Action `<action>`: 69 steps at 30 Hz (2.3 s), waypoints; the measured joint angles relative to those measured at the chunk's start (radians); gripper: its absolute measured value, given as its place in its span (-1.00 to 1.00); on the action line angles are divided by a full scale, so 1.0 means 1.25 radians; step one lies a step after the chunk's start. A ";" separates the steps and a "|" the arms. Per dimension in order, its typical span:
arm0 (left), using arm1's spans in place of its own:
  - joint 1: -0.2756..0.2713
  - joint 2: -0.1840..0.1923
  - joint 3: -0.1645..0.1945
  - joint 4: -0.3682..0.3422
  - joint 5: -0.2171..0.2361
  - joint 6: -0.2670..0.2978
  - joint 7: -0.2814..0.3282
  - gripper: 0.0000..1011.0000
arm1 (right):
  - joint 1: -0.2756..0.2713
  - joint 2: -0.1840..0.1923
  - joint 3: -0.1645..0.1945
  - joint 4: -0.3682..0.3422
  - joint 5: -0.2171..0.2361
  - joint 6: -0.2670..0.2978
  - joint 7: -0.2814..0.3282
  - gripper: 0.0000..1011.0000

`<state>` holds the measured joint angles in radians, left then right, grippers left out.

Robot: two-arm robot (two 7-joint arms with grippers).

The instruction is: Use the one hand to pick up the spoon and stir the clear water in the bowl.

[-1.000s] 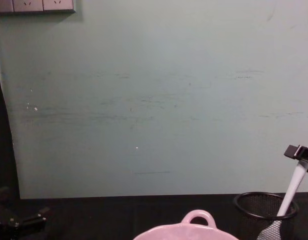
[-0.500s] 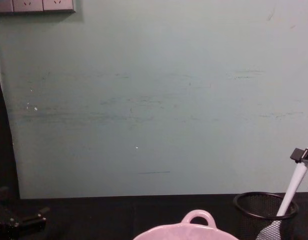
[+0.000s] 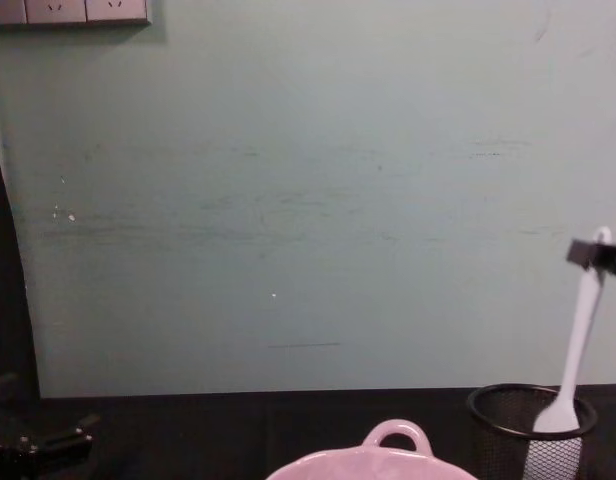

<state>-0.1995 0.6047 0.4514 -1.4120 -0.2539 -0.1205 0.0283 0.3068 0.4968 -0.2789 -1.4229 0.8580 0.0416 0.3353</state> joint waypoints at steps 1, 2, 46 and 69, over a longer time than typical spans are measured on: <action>0.000 0.000 0.000 0.000 0.000 0.000 0.000 1.00 | 0.003 0.004 -0.002 -0.009 -0.006 0.004 -0.001 -0.77; 0.000 0.000 0.000 0.000 0.000 0.000 0.000 1.00 | 0.009 0.010 -0.005 -0.026 -0.017 0.017 -0.002 -0.77; 0.000 0.000 0.000 0.000 0.000 0.000 0.000 1.00 | 0.072 0.075 -0.031 -0.206 -0.135 0.139 -0.004 -0.77; 0.000 0.000 0.000 0.000 0.000 0.000 0.000 1.00 | 0.072 0.074 -0.032 -0.205 -0.134 0.139 -0.003 -0.77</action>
<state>-0.1995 0.6047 0.4514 -1.4120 -0.2539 -0.1206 0.0283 0.3961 0.5897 -0.3189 -1.6793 0.6900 0.2154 0.3309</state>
